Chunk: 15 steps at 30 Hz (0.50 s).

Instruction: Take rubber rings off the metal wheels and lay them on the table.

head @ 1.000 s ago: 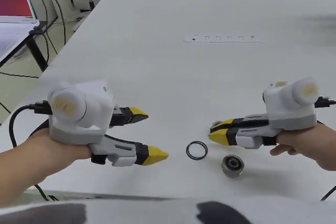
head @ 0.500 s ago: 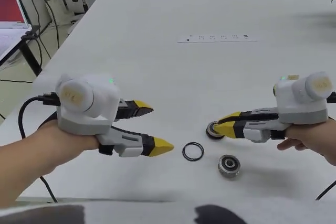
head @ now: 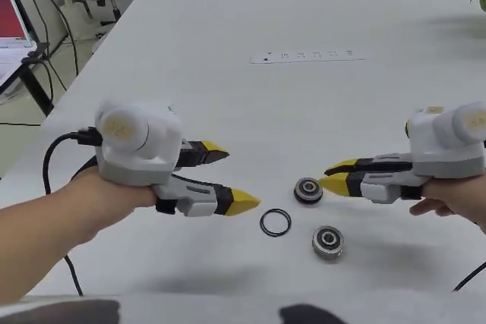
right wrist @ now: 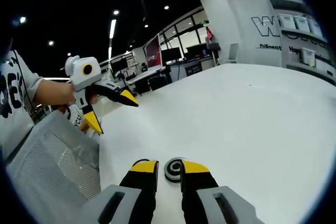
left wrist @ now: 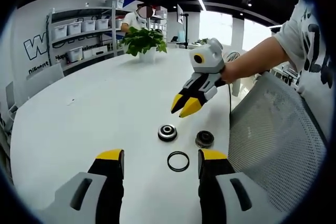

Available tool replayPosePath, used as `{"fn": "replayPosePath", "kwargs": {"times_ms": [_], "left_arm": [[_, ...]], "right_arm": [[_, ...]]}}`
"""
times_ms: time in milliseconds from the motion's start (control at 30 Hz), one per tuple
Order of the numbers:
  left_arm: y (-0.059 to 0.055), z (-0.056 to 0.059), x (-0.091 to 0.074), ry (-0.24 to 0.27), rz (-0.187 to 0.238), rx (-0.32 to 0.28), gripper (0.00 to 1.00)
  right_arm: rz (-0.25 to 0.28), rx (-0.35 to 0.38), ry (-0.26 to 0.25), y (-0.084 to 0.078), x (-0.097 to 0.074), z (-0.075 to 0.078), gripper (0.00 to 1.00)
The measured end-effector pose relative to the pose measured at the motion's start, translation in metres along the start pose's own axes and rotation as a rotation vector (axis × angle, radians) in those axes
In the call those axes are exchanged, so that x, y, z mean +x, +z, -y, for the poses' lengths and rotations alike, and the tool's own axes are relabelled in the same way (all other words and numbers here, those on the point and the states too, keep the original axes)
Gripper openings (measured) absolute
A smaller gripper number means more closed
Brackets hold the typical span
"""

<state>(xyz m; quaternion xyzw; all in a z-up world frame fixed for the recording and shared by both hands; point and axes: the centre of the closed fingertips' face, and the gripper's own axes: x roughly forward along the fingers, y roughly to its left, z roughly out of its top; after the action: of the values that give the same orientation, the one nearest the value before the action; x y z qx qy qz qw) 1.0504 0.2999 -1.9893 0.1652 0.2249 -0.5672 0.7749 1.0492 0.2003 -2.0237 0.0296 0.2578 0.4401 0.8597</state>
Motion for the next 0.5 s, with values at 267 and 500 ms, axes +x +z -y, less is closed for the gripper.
{"fn": "replayPosePath", "kwargs": {"times_ms": [267, 500], "left_arm": [[0.005, -0.004, 0.011, -0.006, 0.000, -0.002, 0.54], [0.007, -0.009, 0.020, -0.011, -0.002, -0.011, 0.54]], "right_arm": [[-0.006, 0.006, -0.010, -0.005, 0.000, 0.005, 0.15], [-0.015, 0.007, -0.018, -0.011, 0.000, 0.009, 0.16]]}}
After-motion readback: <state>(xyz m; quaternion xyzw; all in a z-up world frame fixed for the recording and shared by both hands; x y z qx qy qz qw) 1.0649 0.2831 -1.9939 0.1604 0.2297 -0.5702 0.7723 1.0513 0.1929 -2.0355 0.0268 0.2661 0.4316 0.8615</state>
